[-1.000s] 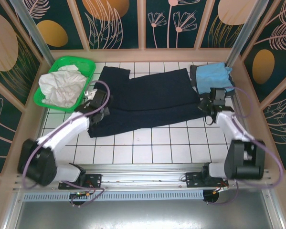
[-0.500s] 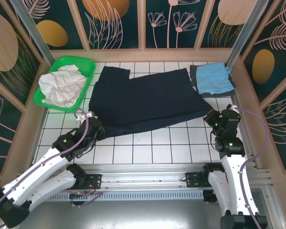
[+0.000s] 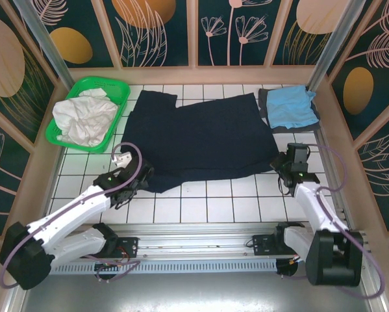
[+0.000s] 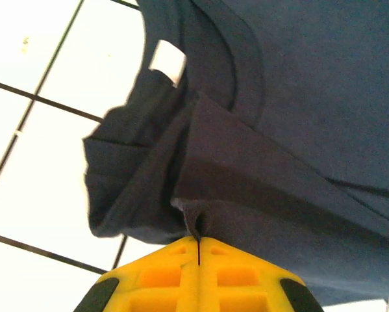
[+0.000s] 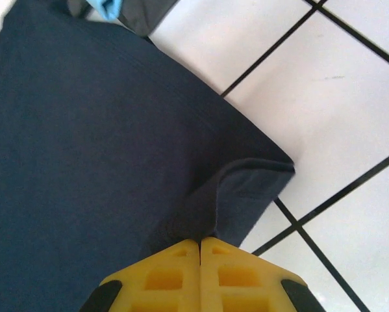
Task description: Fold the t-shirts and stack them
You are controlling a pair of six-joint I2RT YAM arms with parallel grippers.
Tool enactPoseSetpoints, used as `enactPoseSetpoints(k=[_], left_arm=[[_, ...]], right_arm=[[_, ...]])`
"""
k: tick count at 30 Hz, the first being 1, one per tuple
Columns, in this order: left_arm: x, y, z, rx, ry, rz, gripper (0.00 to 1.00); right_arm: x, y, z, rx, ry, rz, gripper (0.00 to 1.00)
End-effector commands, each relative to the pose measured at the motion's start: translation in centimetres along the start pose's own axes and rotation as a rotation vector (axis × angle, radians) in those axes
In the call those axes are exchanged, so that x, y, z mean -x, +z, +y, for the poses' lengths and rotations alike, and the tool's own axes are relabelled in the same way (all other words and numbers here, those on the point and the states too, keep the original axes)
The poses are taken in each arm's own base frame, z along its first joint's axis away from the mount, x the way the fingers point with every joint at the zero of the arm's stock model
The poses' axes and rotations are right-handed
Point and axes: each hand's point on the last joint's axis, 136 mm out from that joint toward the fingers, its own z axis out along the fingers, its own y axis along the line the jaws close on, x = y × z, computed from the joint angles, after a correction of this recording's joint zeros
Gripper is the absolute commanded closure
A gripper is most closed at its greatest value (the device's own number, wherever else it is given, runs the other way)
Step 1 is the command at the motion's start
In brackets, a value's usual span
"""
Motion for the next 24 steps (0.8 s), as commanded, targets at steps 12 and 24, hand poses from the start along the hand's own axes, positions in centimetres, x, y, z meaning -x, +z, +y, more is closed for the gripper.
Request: enactPoseSetpoints(k=[12,24], left_arm=[[7.5,4.3,-1.3,0.113,0.039,-0.073,1.00],[9.2,6.7,-2.1,0.175,0.108,-0.029,1.00]], right_arm=[[5.8,4.8,3.7,0.031,-0.038,-0.080,1.00],[5.7,7.5,5.0,0.060,-0.057,-0.001,1.00]])
